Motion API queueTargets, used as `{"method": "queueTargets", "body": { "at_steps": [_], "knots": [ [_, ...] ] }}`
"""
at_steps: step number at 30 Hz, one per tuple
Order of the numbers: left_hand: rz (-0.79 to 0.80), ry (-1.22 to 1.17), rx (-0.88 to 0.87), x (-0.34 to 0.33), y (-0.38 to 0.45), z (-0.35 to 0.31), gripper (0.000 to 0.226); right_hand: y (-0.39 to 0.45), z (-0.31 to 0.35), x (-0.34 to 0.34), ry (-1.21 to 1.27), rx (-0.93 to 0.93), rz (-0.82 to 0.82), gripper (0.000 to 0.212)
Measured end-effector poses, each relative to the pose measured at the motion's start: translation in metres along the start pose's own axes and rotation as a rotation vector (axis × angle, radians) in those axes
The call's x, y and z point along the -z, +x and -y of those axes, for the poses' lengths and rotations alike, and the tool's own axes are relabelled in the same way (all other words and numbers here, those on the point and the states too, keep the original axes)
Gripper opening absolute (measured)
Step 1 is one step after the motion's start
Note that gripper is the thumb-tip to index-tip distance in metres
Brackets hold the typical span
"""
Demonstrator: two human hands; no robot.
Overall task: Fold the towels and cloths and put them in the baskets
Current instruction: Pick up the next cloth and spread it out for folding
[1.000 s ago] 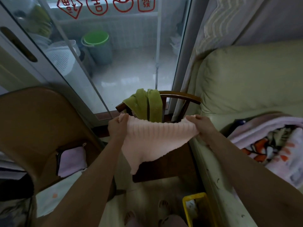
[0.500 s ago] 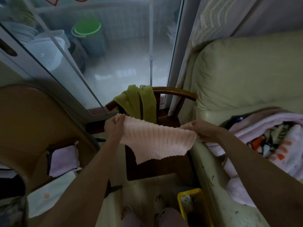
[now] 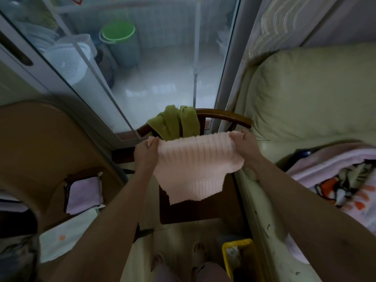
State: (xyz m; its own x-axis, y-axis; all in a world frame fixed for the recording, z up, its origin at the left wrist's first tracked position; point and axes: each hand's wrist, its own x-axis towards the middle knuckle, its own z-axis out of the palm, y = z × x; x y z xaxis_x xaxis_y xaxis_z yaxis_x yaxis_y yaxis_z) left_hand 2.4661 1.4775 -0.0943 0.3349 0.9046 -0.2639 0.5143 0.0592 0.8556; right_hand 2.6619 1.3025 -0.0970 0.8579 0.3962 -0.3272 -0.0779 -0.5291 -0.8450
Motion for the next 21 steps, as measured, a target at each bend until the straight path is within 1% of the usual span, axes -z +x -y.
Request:
{"method": "queueTargets", "body": {
  "at_steps": [2,6,8,12,16,18,21],
  "knots": [
    [-0.005,-0.031,-0.038,0.005,0.006,-0.015,0.037,0.004,0.018,-0.001,0.049,0.047,-0.039,0.017],
    [-0.046,-0.112,-0.113,0.015,0.009,-0.05,0.033,0.003,0.058,0.005,0.124,0.145,-0.103,0.012],
    [-0.074,-0.139,-0.138,0.022,0.006,-0.063,0.034,-0.003,0.073,0.011,0.145,0.162,-0.107,0.012],
    [-0.078,-0.153,-0.185,0.036,-0.005,-0.077,0.033,-0.023,0.089,0.025,0.162,0.173,-0.099,0.016],
    [-0.025,-0.145,-0.171,0.044,-0.02,-0.064,0.032,-0.05,0.079,0.033,0.126,0.155,-0.08,0.018],
    [0.039,-0.133,-0.126,0.046,-0.032,-0.049,0.029,-0.065,0.064,0.035,0.101,0.135,-0.036,0.018],
    [0.115,-0.087,-0.048,0.045,-0.053,-0.015,0.022,-0.089,0.033,0.034,0.012,0.07,0.029,0.022]
  ]
}}
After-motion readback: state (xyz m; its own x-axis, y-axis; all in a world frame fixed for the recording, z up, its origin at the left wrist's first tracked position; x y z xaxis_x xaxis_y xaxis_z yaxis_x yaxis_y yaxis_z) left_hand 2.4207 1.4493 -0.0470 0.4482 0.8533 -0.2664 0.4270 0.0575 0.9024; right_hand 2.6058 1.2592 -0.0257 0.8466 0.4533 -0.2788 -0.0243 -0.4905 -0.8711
